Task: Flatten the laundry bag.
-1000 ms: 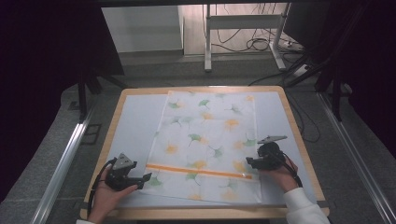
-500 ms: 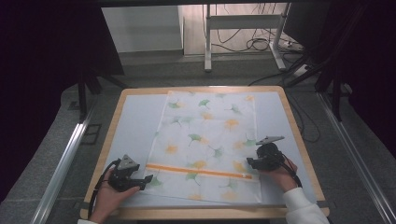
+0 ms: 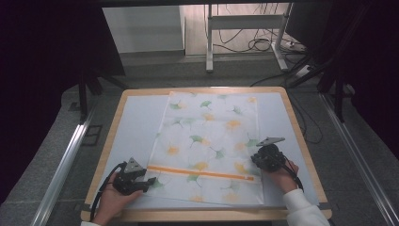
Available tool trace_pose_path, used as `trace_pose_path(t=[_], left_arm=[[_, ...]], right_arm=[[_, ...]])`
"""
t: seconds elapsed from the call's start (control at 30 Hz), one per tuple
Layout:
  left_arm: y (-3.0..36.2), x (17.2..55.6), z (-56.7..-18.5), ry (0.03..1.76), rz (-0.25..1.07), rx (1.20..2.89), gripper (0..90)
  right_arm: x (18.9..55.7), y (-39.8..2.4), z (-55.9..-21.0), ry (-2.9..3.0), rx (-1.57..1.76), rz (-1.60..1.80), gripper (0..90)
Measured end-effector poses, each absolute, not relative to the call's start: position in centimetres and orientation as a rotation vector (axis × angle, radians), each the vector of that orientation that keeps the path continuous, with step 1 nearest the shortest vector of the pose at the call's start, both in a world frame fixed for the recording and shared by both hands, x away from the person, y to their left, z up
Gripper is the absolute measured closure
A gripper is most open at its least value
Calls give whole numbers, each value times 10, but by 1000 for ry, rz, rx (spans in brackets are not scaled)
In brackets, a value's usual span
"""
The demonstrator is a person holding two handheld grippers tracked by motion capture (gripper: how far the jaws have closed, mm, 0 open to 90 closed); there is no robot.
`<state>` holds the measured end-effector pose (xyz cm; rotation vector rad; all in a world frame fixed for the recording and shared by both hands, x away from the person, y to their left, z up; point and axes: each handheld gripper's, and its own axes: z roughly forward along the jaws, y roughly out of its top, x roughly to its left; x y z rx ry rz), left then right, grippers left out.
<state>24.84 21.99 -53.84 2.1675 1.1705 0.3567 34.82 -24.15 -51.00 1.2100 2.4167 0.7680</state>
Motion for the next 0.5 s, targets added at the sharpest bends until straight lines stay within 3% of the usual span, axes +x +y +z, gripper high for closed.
trace_pose_path(t=[0.17,0.5], left_arm=[[220,249,-538,1187,364,2159,602],[221,250,-536,1201,395,2169,795]], right_arm=[[349,-240,-510,2418,1197,765,866],[361,-234,-509,2418,1166,754,884]])
